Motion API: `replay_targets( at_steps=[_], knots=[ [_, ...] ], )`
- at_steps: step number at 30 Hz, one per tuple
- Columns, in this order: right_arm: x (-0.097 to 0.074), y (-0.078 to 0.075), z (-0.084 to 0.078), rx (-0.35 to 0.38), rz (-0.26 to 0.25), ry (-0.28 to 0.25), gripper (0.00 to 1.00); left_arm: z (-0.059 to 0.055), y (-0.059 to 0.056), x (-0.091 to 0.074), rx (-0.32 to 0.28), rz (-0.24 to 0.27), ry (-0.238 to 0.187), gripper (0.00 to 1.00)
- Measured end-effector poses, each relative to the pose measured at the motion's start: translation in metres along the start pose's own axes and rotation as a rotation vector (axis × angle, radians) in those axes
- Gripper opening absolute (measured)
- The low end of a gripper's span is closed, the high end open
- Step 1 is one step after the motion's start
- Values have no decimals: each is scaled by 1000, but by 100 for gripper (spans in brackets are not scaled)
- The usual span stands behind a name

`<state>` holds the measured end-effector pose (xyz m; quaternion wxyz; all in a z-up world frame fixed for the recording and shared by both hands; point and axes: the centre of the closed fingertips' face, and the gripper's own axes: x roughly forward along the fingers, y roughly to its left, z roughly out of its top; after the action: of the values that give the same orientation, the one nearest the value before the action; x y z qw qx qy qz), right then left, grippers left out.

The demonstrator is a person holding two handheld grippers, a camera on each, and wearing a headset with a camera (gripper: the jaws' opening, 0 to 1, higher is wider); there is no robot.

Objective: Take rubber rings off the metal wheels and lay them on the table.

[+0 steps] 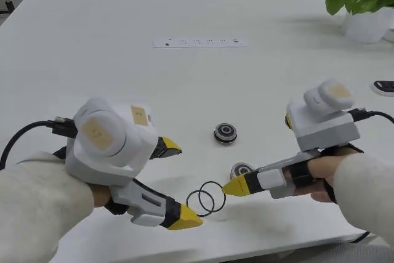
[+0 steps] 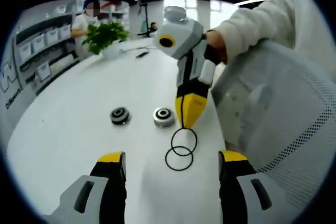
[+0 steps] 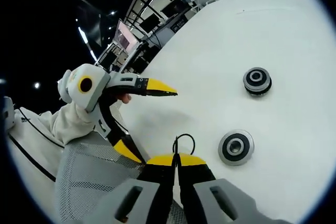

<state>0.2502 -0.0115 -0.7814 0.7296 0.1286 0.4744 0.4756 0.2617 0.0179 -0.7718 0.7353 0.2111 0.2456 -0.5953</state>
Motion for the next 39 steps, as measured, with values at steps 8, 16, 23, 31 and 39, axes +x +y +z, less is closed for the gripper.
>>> replay_targets(
  at_steps=[8, 16, 23, 31, 39],
  knots=[
    [-3, -7, 2, 14, -25, -6, 0, -4, -3, 3, -22, -18, 1, 73],
    [-1, -18, -4, 6, -57, 28, 0, -6, -2, 3, -28, -10, 12, 71],
    [-2, -26, -4, 1, -78, 34, 5, -7, 0, 3, -31, -5, 19, 70],
    [-1, -28, -6, -26, -92, 53, 12, -9, 0, 4, -18, -2, 37, 69],
    [1, -30, -8, -44, -84, 68, 18, -9, -2, 6, -16, -6, 44, 69]
  ],
)
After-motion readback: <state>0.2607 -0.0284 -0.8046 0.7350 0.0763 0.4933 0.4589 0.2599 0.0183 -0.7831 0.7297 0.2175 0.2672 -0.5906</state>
